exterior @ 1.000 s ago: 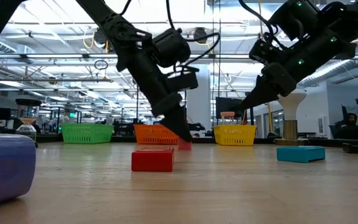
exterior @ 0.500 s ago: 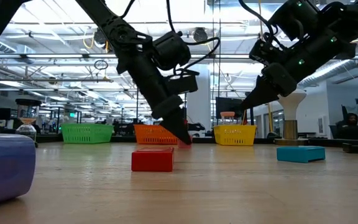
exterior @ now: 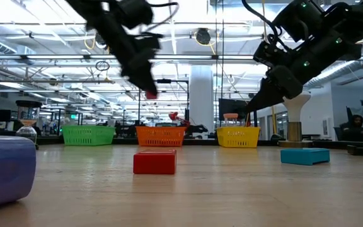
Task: Pick & Place Office items
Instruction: Put the pink charger adaptor into the green bin
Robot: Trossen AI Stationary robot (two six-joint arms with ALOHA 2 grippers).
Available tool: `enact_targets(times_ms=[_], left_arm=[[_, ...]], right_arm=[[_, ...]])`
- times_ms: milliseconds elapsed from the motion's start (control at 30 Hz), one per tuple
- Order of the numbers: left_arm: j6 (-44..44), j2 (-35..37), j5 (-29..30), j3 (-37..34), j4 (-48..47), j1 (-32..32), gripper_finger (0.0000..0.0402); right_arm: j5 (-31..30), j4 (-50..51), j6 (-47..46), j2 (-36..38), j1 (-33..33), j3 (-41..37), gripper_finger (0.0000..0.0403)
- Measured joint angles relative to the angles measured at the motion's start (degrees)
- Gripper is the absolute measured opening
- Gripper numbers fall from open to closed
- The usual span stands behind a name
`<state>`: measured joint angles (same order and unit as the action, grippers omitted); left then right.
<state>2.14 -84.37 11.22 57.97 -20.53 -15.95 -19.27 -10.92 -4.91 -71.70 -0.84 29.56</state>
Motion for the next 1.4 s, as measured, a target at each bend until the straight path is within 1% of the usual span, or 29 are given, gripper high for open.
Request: enact_targets(times_ms=[167, 300, 400, 500, 567, 667, 767, 900, 1133, 1233, 1400], left_arm=[[6.48, 12.04, 3.10, -12.31, 1.31, -3.29, 0.0139], [11.10, 20.42, 8.56, -21.28, 1.45, -7.70, 0.0139], [14.06, 25.17, 11.31, -25.29, 1.16, -12.58, 0.0139], [14.72, 27.35, 11.31, -26.37, 1.29, -18.38, 0.0139], [14.25, 27.32, 10.33, -26.37, 1.35, -22.02, 0.0139], [12.34, 25.57, 5.92, -26.37, 3.86, -27.13, 0.0139], [11.50, 22.01, 2.28, -26.37, 5.88, -31.15, 0.0139], [10.55, 16.57, 0.80, -26.37, 8.32, -34.79, 0.0139], [10.53, 10.44, 0.77, -26.37, 12.84, -37.75, 0.0139], [10.48, 8.26, 0.91, -26.37, 13.14, -38.09, 0.0139], [10.56, 7.22, 1.66, -26.30, 14.61, -37.11, 0.0139]], right_arm=[[-0.03, -0.03, -0.15, 0.00, -0.41, 0.00, 0.0000], [-0.09, -0.28, -0.21, 0.00, -0.41, 0.00, 0.0000], [-0.07, -1.26, -0.02, 0.00, -0.41, 0.00, 0.0000], [-0.07, -1.29, -0.10, 0.00, -0.41, 0.00, 0.0000], [-0.07, -1.30, -0.15, 0.00, -0.41, 0.00, 0.0000], [-0.09, -1.30, -0.17, 0.00, -0.41, 0.00, 0.0000], [-0.09, -1.29, -0.20, 0.00, -0.41, 0.00, 0.0000], [-0.08, -1.29, -0.18, 0.00, -0.41, 0.00, 0.0000], [-0.07, -1.29, 0.00, 0.00, -0.41, 0.00, 0.0000], [-0.07, -1.27, -0.01, 0.00, -0.41, 0.00, 0.0000], [-0.04, -1.27, 0.00, 0.00, -0.41, 0.00, 0.0000]])
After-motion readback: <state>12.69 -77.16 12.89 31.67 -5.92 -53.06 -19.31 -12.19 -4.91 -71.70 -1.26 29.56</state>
